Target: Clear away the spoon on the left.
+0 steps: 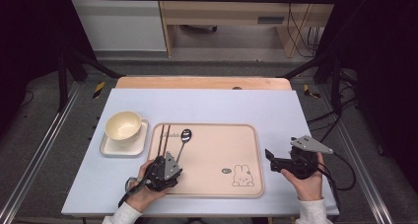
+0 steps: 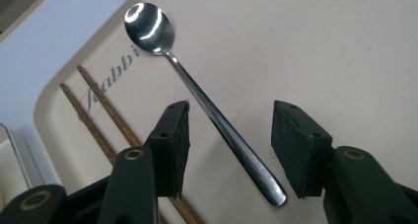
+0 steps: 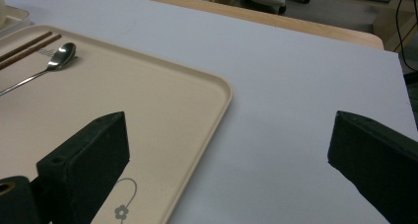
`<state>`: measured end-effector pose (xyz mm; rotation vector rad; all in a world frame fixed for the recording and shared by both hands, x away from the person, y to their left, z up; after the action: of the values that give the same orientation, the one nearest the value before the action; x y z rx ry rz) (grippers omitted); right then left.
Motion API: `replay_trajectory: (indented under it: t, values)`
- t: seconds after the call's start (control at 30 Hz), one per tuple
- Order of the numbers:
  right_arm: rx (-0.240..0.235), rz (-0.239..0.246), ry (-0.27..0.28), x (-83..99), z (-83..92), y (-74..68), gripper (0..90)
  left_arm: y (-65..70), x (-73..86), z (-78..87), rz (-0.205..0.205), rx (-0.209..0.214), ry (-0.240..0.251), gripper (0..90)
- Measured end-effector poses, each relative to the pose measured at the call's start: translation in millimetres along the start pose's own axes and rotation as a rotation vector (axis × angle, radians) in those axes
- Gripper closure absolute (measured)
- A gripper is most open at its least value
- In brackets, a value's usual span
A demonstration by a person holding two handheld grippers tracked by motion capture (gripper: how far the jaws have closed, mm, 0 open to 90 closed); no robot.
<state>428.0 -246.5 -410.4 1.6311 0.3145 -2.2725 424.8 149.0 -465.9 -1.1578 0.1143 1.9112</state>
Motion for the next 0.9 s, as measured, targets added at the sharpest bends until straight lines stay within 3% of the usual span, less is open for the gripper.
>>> replay_trajectory:
  t: [0.13, 0.37, 0.6, 0.9]
  values:
    - [0.001, -0.002, -0.001, 0.0, -0.2, 0.0, 2.5, -9.2, -6.0, 4.2, 0.044, 0.026, 0.04, 55.4]
    - [0.004, -0.005, 0.002, -0.5, 0.6, 0.6, 2.5, -26.4, -19.5, -1.6, 0.129, 0.05, 0.081, 75.6]
    - [0.005, -0.002, 0.005, -0.7, 0.8, 1.4, 2.5, -29.3, -28.6, -26.8, 0.115, 0.06, 0.061, 89.8]
    - [0.001, -0.005, 0.002, -0.5, 0.3, 0.9, 2.6, -31.2, -25.3, -61.5, 0.113, 0.051, 0.008, 90.0]
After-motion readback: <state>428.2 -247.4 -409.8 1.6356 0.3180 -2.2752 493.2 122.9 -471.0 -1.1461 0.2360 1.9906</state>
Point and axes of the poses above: each handheld gripper's, and its own axes: z roughly backward along the jaws, x roughly out of its underside, y roughly to its right, the point moved 1 cm from there along -z, roughly forward along the jaws, and after that the axes turned 10 degrees about y, right-handed, at the moved point
